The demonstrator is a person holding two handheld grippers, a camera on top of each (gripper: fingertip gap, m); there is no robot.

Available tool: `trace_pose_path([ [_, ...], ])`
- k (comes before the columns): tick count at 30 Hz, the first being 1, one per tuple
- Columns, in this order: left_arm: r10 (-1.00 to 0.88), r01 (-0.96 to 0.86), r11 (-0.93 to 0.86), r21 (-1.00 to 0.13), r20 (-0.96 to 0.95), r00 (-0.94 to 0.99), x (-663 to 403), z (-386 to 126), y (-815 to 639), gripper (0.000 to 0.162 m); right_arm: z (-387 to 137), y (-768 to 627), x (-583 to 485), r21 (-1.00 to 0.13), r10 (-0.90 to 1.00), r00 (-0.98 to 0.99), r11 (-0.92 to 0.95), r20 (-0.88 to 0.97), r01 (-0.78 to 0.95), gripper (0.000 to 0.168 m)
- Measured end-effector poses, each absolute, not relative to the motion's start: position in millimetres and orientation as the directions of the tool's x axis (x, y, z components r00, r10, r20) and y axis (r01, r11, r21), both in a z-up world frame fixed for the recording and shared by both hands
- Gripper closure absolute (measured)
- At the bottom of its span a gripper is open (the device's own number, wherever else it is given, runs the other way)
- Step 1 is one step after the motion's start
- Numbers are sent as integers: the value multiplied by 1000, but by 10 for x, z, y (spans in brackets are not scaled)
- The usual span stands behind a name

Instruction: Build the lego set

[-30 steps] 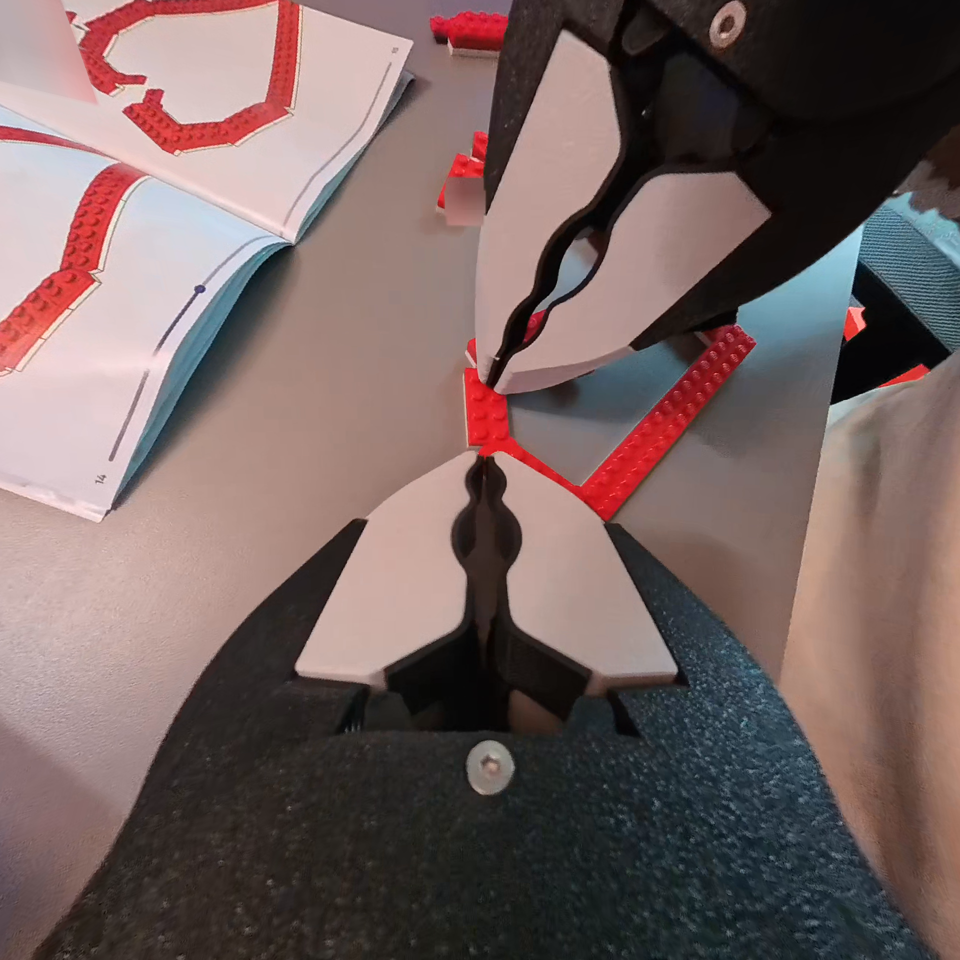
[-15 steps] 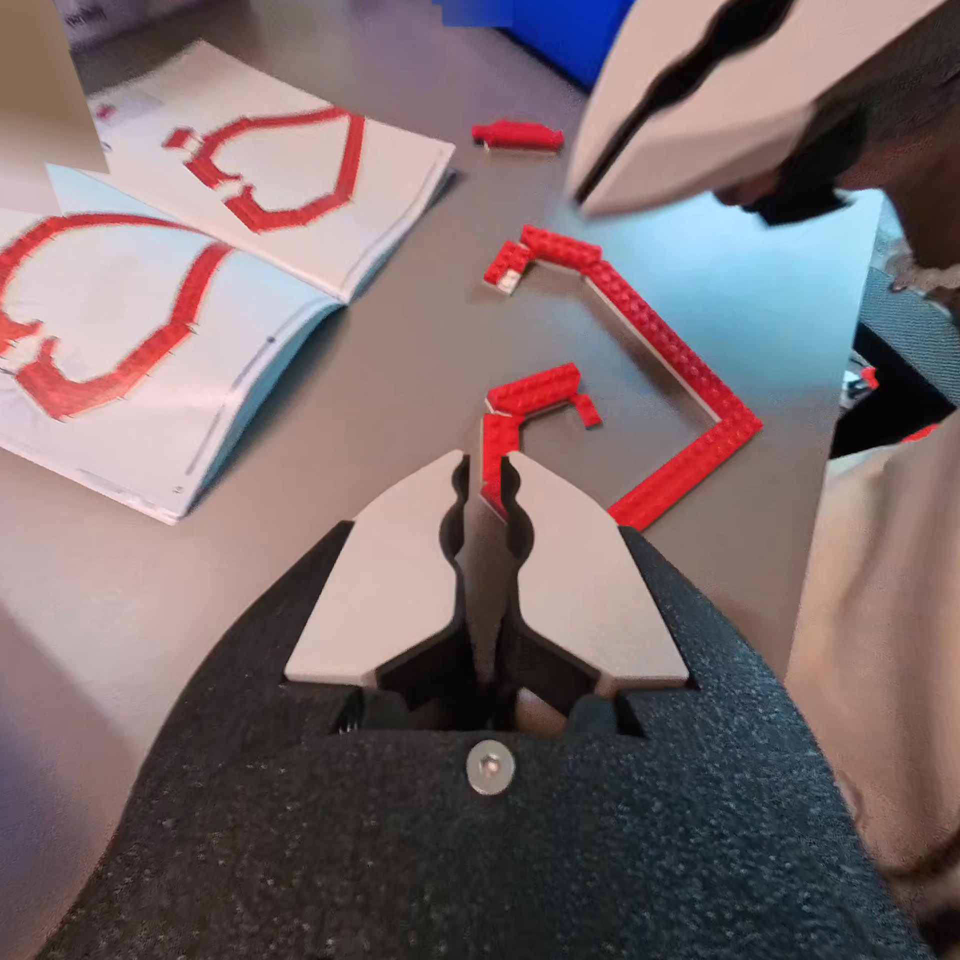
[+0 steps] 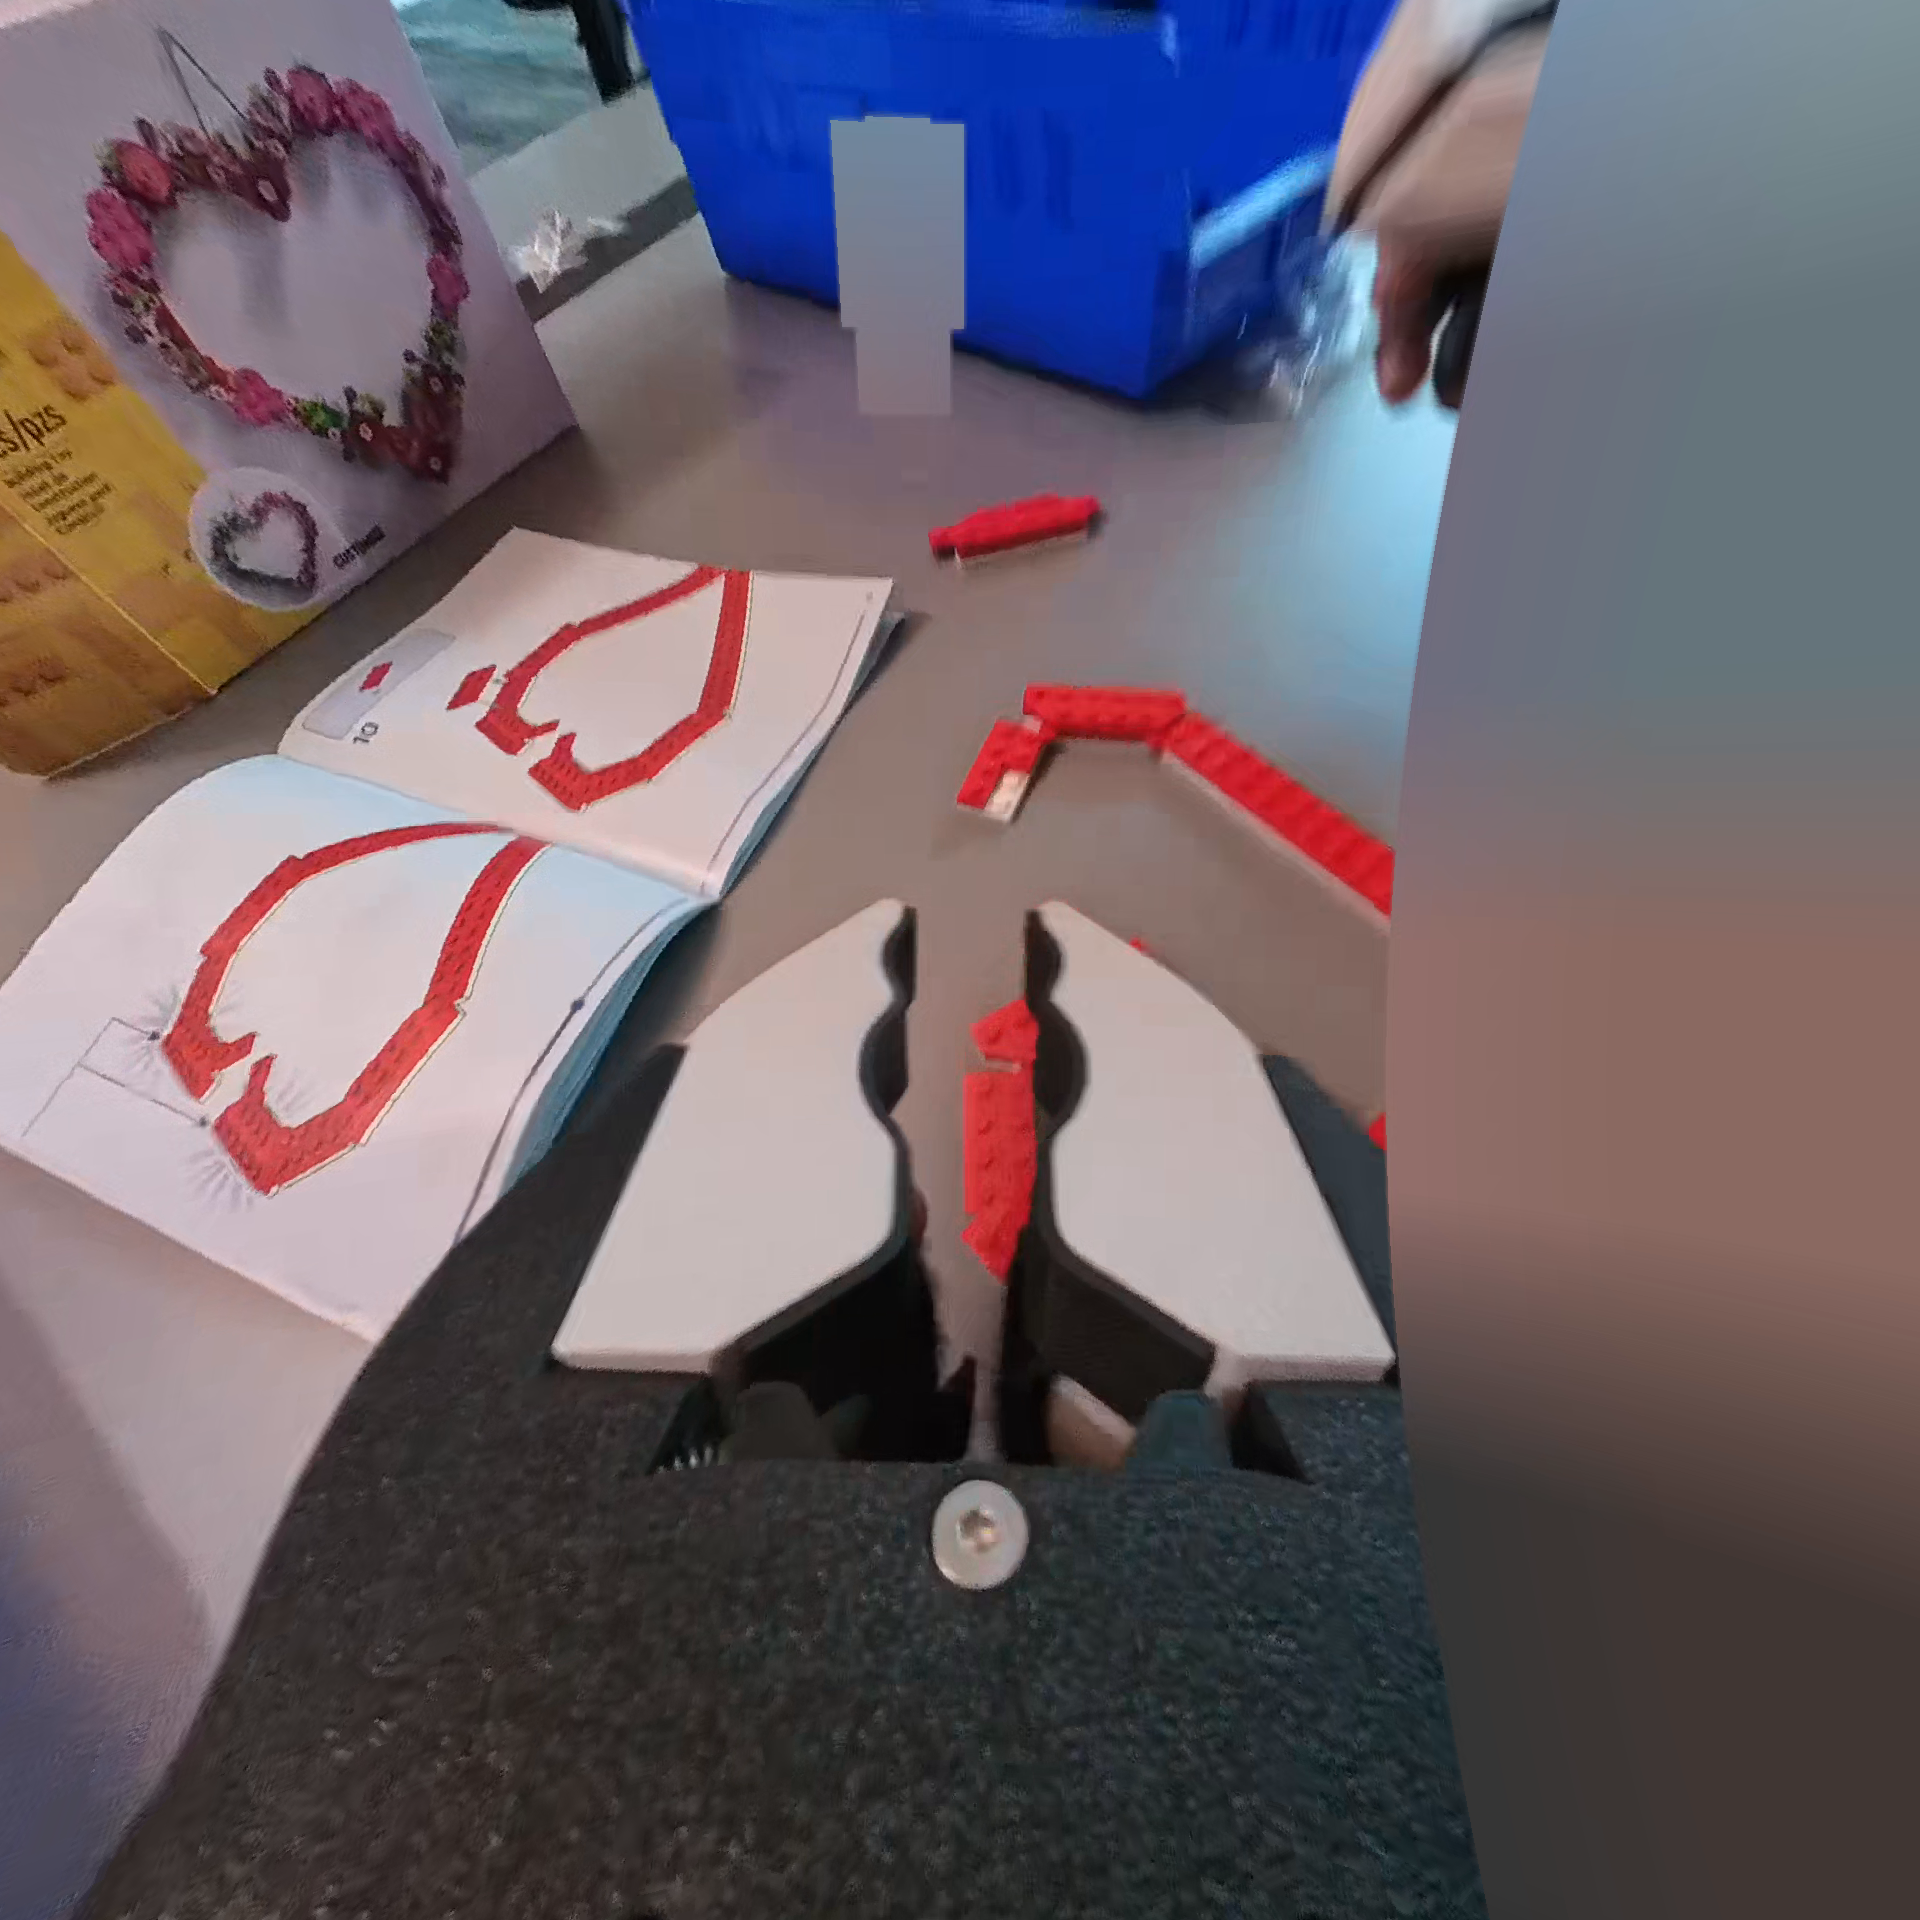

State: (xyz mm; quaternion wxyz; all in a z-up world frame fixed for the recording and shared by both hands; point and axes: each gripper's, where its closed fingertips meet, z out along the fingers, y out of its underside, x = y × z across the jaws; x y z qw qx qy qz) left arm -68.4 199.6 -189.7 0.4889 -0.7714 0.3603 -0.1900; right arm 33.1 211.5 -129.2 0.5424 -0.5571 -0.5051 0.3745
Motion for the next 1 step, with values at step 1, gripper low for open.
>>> trace_pose_path([
  [1, -741, -298, -262, -918, -7, 672, -661, -1802, 2005, 152, -1374, 2162, 354, -973, 968, 218, 73, 122, 219, 168],
])
